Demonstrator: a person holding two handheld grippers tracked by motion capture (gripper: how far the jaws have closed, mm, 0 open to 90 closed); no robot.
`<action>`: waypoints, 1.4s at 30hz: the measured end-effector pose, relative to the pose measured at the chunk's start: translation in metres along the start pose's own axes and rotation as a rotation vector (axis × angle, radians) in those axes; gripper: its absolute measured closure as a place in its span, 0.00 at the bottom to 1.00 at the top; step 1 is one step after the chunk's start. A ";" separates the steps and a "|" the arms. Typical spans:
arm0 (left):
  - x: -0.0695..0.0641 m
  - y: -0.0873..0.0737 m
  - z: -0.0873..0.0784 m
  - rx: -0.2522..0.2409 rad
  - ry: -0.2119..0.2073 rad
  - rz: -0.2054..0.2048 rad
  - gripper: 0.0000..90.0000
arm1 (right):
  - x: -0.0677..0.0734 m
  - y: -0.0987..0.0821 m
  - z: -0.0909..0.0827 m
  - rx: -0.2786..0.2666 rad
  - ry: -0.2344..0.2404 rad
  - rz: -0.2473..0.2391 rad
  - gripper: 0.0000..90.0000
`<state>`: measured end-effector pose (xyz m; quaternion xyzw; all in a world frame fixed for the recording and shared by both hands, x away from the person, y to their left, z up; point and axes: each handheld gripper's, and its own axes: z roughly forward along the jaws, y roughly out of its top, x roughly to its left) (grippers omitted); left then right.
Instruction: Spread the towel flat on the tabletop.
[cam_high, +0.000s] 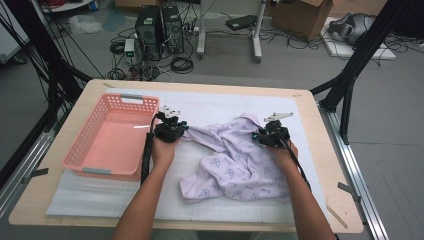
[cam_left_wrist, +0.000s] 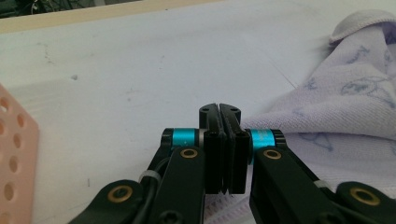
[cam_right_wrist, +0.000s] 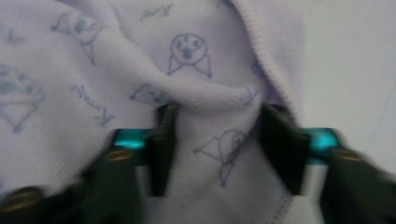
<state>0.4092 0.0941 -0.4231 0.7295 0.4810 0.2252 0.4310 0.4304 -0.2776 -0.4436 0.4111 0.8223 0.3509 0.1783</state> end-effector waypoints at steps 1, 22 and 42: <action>0.002 0.000 -0.001 0.002 -0.001 -0.008 0.97 | -0.002 0.001 0.001 0.009 0.011 0.016 0.94; -0.072 -0.008 0.026 0.073 -0.366 0.106 0.46 | -0.044 -0.019 -0.060 -0.143 -0.224 0.306 0.69; -0.042 0.003 0.021 0.001 -0.123 0.018 0.95 | -0.021 -0.041 -0.100 -0.201 -0.040 0.234 0.67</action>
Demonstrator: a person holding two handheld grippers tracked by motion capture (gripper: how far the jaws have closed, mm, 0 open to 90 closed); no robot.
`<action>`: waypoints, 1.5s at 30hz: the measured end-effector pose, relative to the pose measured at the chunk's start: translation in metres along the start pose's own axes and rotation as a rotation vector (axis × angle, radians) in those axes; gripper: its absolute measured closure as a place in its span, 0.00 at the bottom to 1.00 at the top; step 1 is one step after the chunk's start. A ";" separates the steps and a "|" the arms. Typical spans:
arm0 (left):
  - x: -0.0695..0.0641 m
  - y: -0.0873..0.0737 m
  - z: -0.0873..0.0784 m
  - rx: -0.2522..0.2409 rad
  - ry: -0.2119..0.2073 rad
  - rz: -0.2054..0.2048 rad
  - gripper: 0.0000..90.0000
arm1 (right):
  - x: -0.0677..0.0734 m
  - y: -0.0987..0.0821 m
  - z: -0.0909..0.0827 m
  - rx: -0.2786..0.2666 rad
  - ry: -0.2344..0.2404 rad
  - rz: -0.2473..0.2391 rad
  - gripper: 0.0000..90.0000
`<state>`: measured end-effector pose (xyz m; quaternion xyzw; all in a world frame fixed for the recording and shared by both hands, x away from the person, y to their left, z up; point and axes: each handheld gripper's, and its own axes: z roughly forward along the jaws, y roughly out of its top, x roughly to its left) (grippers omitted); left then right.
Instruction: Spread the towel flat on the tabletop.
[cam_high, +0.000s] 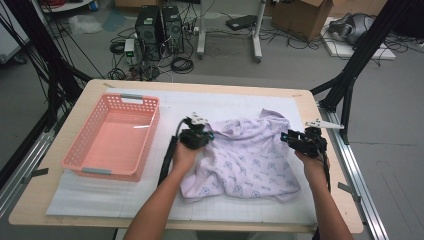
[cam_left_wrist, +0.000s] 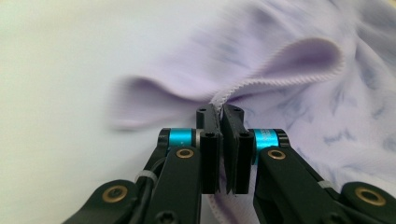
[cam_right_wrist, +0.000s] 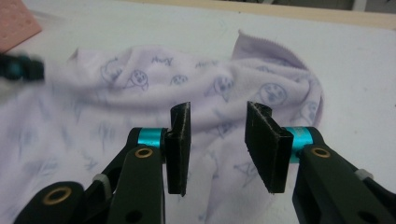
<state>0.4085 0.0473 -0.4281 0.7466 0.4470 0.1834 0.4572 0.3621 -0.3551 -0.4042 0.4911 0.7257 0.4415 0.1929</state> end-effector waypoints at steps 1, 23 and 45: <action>0.000 0.000 0.000 0.000 0.000 0.000 0.95 | 0.000 0.000 0.000 0.000 0.000 0.000 0.67; -0.008 -0.028 -0.036 0.065 -0.141 0.018 0.46 | 0.039 -0.048 -0.005 0.122 0.208 -0.079 0.58; 0.014 -0.024 -0.033 -0.054 0.112 0.060 1.00 | 0.023 0.006 0.047 0.068 -0.055 -0.095 0.95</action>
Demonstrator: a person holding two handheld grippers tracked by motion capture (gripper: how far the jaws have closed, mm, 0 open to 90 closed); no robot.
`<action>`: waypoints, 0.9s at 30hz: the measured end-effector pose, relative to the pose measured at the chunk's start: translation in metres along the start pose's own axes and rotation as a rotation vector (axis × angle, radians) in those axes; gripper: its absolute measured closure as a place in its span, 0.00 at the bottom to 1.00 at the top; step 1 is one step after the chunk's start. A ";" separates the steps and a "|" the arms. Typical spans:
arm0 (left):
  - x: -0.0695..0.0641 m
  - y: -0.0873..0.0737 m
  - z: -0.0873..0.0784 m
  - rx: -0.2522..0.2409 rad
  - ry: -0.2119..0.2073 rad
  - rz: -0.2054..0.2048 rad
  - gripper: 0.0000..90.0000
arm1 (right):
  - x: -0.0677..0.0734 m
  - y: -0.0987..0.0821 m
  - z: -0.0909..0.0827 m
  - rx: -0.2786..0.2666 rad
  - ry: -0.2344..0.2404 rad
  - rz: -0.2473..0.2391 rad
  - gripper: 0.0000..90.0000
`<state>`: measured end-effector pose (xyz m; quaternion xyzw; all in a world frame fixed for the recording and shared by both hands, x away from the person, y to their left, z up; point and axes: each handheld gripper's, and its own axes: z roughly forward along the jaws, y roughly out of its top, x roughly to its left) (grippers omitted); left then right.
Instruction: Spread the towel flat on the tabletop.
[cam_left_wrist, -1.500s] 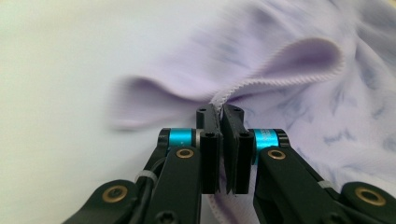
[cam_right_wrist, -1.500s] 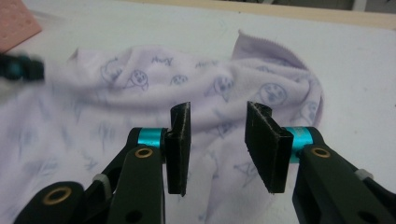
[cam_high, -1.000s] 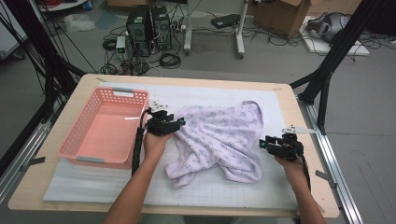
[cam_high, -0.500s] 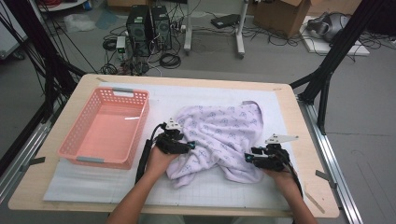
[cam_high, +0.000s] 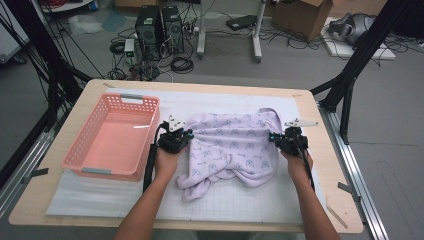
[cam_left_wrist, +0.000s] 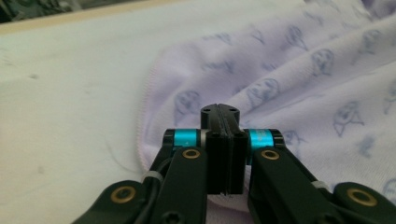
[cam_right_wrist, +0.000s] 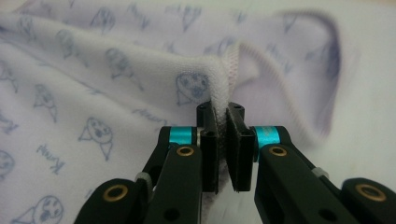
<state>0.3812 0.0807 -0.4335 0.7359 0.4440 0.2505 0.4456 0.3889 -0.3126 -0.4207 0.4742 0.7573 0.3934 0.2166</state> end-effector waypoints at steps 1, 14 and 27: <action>0.004 -0.001 0.001 -0.008 0.029 -0.007 1.00 | -0.002 0.006 0.002 -0.006 -0.032 -0.011 0.95; -0.016 -0.005 -0.013 0.020 -0.262 -0.050 0.53 | -0.013 0.015 -0.005 -0.033 -0.007 0.150 0.65; -0.043 -0.027 -0.016 0.200 -0.326 0.075 0.41 | 0.047 -0.042 -0.059 -0.028 0.153 -0.011 0.59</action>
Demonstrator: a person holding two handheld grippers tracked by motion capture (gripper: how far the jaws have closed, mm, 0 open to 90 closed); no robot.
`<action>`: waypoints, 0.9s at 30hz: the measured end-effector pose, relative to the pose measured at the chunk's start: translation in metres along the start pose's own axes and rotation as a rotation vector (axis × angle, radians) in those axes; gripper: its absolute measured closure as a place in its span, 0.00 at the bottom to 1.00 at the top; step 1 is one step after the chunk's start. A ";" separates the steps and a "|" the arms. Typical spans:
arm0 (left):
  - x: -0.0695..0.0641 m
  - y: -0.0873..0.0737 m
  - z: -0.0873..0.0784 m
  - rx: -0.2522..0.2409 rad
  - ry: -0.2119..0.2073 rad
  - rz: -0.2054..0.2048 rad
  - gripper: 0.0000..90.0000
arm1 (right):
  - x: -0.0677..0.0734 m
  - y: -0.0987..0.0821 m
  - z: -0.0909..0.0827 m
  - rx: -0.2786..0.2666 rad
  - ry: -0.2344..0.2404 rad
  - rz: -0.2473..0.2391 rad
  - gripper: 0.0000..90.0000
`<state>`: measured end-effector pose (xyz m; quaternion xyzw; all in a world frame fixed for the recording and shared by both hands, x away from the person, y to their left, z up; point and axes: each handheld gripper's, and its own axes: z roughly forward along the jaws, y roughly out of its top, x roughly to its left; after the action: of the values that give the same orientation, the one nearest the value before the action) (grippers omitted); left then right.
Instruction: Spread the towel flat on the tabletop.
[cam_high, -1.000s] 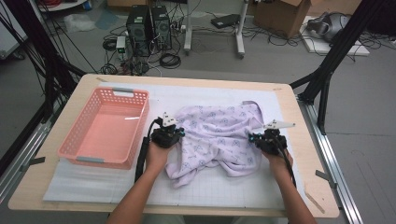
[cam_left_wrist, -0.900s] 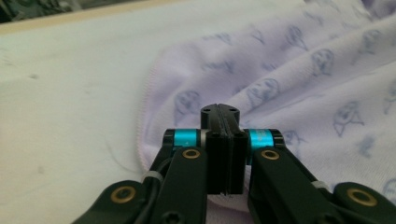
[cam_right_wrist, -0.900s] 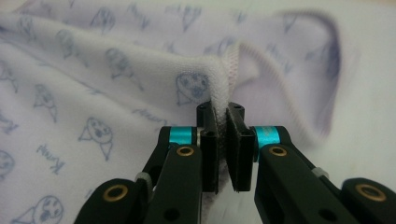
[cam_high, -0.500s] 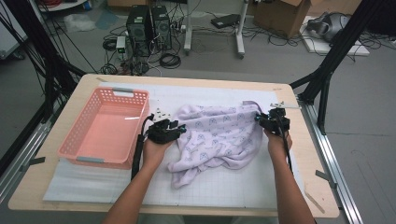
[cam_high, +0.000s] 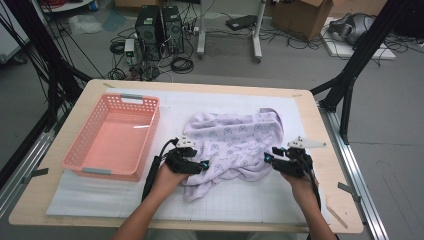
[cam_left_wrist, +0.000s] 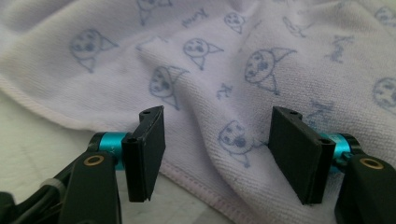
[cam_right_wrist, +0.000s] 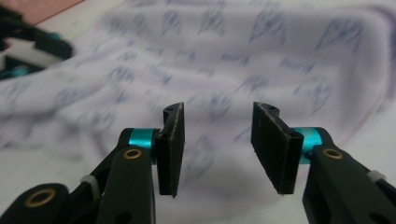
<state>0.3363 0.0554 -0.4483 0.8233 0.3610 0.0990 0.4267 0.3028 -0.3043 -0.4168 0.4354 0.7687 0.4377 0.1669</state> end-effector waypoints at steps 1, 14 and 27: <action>-0.003 0.000 0.001 0.002 0.014 0.020 0.42 | 0.006 -0.013 -0.003 0.035 0.026 0.009 0.58; 0.005 0.007 -0.014 -0.089 0.067 -0.011 0.96 | 0.039 -0.027 0.020 0.151 0.089 -0.088 0.75; 0.038 0.014 -0.017 -0.163 0.230 -0.127 0.96 | -0.034 -0.033 -0.004 0.127 -0.070 -0.022 0.95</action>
<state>0.3630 0.0870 -0.4329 0.7448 0.4496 0.1942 0.4532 0.3022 -0.3421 -0.4454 0.4515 0.7936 0.3707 0.1704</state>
